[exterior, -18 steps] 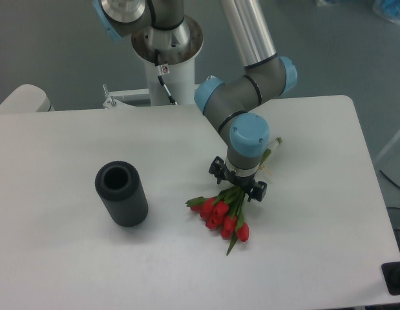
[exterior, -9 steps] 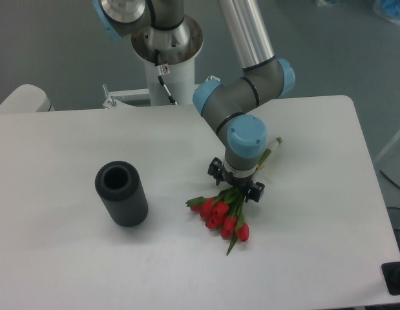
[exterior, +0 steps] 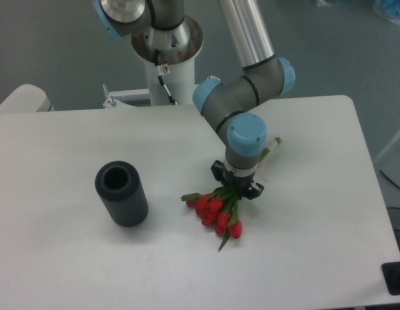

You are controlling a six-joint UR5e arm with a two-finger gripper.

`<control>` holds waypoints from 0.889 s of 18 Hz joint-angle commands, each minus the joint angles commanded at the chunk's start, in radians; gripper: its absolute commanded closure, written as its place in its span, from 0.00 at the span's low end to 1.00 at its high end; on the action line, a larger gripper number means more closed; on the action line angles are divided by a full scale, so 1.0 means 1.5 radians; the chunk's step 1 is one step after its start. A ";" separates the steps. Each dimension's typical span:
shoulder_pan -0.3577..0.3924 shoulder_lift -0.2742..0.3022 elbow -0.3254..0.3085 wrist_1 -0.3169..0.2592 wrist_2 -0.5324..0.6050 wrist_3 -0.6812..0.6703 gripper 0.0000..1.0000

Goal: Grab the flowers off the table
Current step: 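Close the gripper around the green tulip stems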

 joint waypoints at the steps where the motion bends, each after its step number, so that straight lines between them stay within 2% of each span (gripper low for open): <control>1: 0.000 0.000 0.002 0.000 0.000 0.000 0.62; 11: 0.002 0.005 0.002 -0.001 -0.001 -0.001 0.75; 16: 0.008 0.021 0.010 -0.002 -0.025 0.001 0.75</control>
